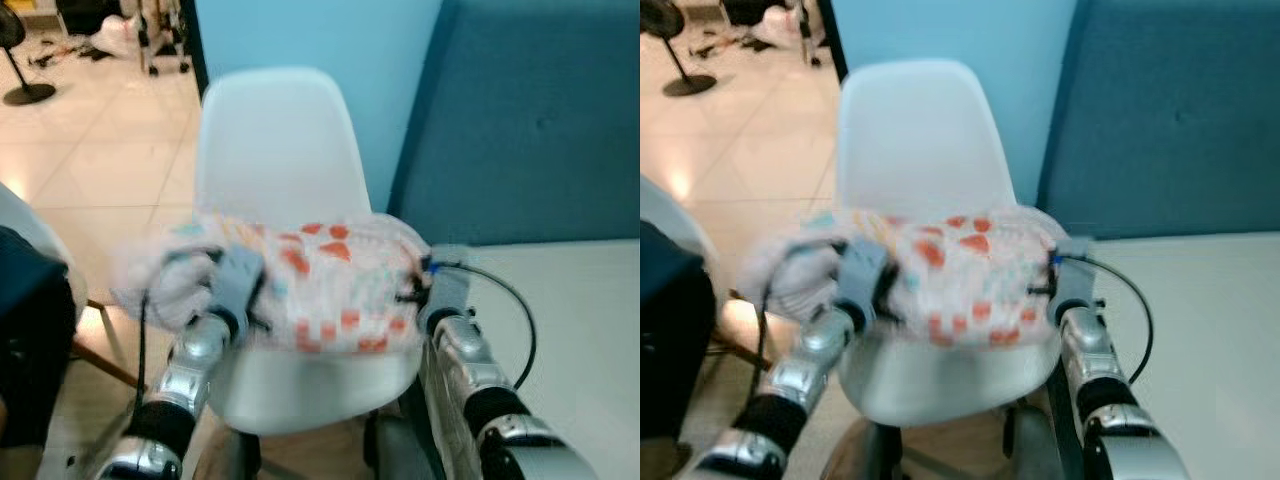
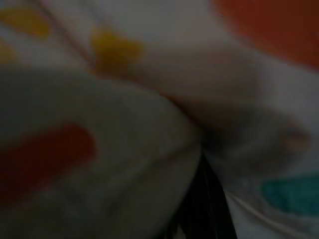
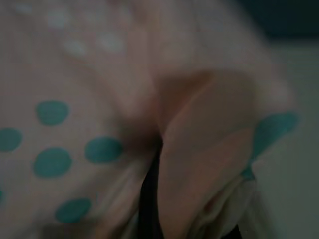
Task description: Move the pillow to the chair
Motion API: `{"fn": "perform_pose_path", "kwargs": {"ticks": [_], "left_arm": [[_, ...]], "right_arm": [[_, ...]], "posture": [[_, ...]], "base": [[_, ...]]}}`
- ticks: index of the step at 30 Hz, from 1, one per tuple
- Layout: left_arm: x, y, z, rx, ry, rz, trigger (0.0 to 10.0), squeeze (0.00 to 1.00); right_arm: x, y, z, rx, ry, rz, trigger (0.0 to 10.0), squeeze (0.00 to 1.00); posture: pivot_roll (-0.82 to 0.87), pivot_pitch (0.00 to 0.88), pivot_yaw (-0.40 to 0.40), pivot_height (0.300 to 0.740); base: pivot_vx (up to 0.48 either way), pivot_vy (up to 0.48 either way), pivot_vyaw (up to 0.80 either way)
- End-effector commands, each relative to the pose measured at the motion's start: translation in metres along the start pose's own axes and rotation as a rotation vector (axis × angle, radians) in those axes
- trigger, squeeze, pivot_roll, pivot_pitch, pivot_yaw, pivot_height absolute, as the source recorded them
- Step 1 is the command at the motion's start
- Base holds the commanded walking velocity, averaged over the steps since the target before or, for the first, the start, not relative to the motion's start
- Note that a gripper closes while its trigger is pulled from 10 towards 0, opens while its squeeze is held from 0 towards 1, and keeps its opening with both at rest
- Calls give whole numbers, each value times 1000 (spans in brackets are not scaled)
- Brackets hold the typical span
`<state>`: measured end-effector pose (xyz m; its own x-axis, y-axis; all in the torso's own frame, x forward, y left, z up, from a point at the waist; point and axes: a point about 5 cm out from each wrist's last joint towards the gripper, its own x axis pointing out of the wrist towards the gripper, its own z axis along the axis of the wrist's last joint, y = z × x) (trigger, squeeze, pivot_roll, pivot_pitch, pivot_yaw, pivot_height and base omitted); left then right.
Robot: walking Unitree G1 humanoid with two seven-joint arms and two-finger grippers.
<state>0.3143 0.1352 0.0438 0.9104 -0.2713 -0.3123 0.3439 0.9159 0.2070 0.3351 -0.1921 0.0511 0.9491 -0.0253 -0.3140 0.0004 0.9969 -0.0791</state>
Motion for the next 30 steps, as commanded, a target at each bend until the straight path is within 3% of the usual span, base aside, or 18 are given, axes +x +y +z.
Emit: {"fn": "perform_pose_path", "kwargs": {"ticks": [1,3,9,16,18,24,30], "left_arm": [[0,2,-5,17,40,6,10000,0],[-2,0,-16,1,96,22,10000,0],[-4,3,-16,-40,104,59,10000,0],[1,22,-6,-79,76,151,10000,0],[1,31,-7,-136,93,207,10000,0],[-6,40,-23,-142,185,234,10000,0],[-8,45,-23,-141,182,251,10000,0]], "right_arm": [[1,4,-1,-15,17,17,10000,0],[0,5,-4,-11,34,21,10000,0],[5,11,9,-21,6,52,10000,0],[10,14,29,4,-71,69,10000,0],[11,15,33,7,-80,75,10000,0],[11,23,30,-4,-58,117,10000,0],[11,27,28,-5,-49,132,10000,0]], "posture": [[-18,144,-5,553],[-16,143,-8,545],[-19,140,-8,545],[-20,136,-8,545],[-20,136,-8,545],[-18,132,-19,545],[-12,131,-27,545]], "base": [[0,0,0],[0,0,0],[0,0,0],[0,0,0],[0,0,0],[0,0,0],[0,0,0]]}}
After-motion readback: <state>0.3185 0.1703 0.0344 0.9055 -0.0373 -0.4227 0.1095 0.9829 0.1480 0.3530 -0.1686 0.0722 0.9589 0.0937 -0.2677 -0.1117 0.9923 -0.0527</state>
